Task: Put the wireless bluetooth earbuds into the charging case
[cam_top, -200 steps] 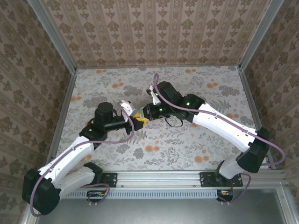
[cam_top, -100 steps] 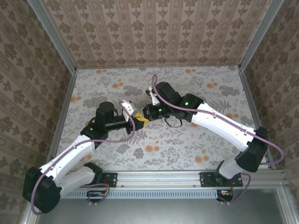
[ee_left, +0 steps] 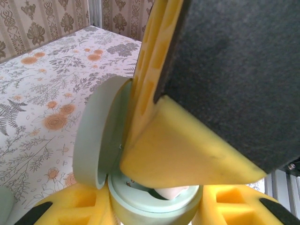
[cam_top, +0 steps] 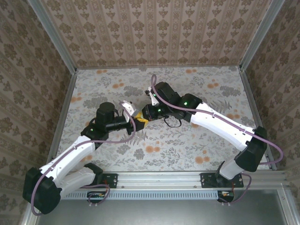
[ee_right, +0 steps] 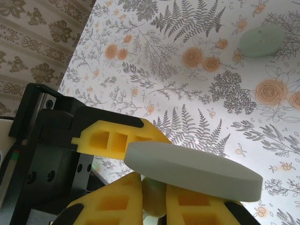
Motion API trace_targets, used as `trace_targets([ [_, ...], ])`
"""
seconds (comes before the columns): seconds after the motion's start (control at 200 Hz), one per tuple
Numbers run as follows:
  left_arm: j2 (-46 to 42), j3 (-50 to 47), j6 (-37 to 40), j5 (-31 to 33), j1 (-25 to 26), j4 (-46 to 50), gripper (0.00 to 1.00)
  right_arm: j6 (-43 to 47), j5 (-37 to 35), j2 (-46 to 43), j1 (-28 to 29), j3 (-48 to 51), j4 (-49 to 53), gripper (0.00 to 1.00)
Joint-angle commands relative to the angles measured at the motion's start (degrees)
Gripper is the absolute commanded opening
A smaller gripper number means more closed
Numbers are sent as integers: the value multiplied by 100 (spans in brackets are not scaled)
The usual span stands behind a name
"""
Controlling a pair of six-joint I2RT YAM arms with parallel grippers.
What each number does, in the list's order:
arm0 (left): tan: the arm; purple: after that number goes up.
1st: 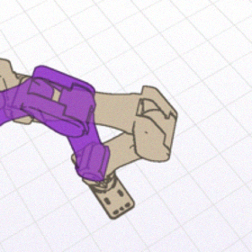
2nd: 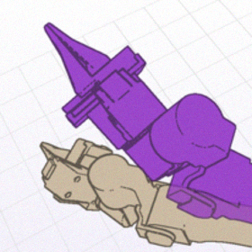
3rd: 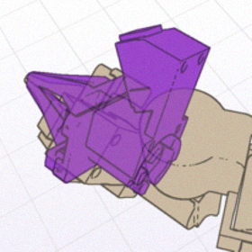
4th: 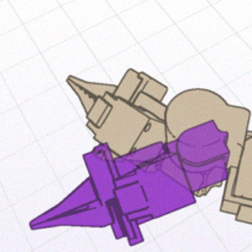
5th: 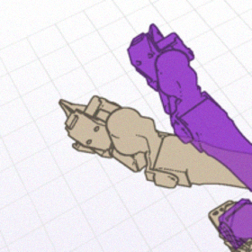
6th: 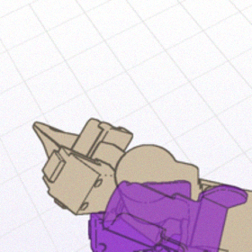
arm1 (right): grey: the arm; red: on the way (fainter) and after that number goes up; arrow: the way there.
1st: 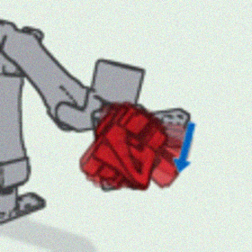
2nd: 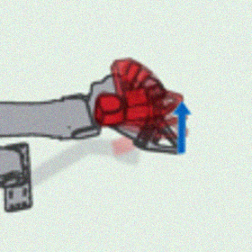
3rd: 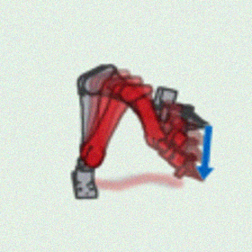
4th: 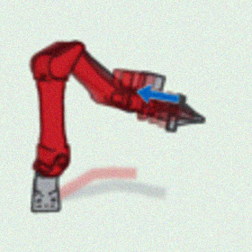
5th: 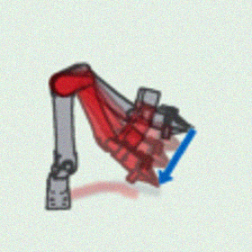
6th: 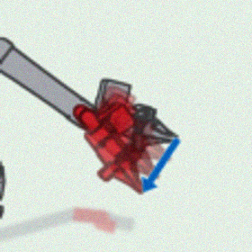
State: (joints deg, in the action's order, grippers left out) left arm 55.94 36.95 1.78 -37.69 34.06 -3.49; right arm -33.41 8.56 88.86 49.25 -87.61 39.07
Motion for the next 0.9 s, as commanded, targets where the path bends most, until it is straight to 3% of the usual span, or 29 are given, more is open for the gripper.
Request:
trace_targets([
  [0.0,-57,155,147,-138,56,-364,4,-54,193,109,92,-121,120,16],
  [0.895,-90,137,200,-89,74,-284,4,-440,402,19,-64,-250,261,31],
])
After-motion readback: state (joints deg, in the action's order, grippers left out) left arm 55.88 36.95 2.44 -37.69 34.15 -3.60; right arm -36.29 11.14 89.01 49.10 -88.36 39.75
